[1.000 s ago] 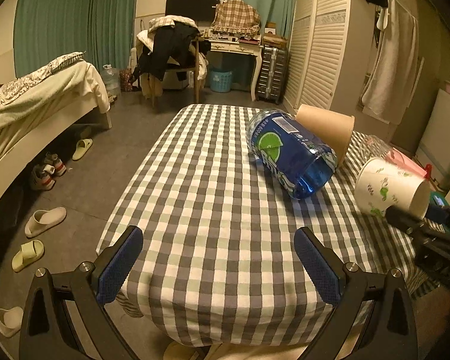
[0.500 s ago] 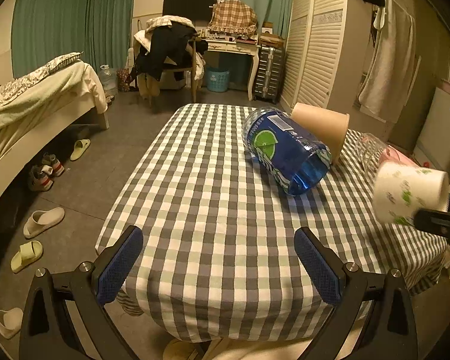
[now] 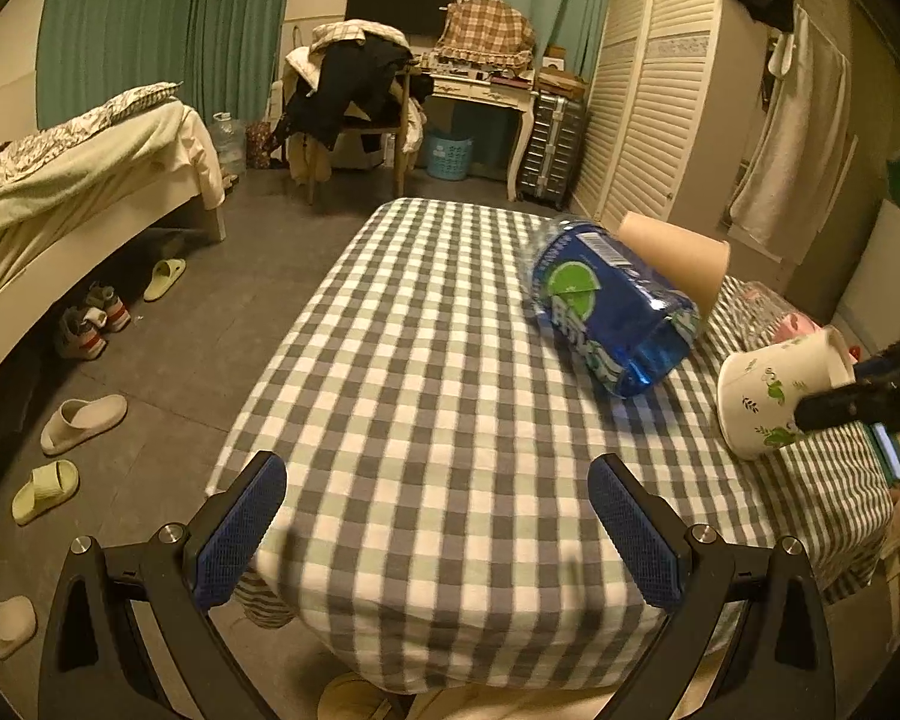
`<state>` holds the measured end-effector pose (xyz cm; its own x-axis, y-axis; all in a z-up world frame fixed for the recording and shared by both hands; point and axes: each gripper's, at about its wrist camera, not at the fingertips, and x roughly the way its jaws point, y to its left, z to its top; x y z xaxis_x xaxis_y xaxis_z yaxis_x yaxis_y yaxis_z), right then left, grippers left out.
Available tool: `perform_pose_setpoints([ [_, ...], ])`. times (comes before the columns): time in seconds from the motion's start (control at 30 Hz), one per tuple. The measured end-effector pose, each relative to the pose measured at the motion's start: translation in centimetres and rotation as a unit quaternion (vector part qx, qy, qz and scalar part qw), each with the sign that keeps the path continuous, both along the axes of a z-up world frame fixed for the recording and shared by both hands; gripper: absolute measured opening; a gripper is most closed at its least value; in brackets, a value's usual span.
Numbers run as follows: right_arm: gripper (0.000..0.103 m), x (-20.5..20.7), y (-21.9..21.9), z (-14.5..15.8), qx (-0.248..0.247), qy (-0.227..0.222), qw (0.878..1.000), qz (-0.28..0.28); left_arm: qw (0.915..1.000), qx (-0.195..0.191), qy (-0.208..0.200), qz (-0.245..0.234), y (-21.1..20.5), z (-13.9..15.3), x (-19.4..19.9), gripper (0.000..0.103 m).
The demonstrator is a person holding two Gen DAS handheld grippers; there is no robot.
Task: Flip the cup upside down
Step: 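Rotate the white cup with the right tool until its rim faces down, then lower the inverted cup onto the table and open the right tool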
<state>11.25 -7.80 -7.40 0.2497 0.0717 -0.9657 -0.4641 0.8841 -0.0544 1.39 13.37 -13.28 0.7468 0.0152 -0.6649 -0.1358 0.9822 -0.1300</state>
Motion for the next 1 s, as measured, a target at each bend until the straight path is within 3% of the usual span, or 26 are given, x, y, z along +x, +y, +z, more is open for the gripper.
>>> perform_pose_setpoints([
  [0.27,0.057,2.5,0.3,-0.5,0.016,-0.009,1.0,-0.017,0.9999,-0.001,0.011,0.011,1.1,-0.5,0.6,0.103],
  [0.43,0.058,1.6,0.3,-0.1,0.029,-0.025,0.999,0.0,0.9999,0.008,0.009,0.005,0.5,-0.1,0.9,0.103],
  [0.5,0.083,1.0,0.2,0.6,0.034,-0.047,0.998,0.006,0.9999,0.014,0.006,-0.002,-0.2,0.4,0.8,0.103],
  [0.6,0.084,-0.1,-0.6,2.3,0.06,-0.09,0.994,0.002,0.9996,0.026,-0.004,-0.011,-1.2,1.6,0.4,0.103],
  [0.73,0.084,-2.4,-2.6,5.5,0.093,-0.154,0.984,-0.014,0.9985,0.044,-0.028,-0.014,-2.6,3.9,-0.3,0.103],
  [0.83,0.085,-4.7,-4.5,8.3,0.108,-0.228,0.967,-0.037,0.9968,0.051,-0.058,-0.017,-4.0,6.6,-0.8,0.103],
  [1.0,0.093,-8.9,-8.0,11.0,0.135,-0.314,0.936,-0.083,0.9925,0.066,-0.1,-0.025,-6.8,10.1,-2.1,0.103],
])
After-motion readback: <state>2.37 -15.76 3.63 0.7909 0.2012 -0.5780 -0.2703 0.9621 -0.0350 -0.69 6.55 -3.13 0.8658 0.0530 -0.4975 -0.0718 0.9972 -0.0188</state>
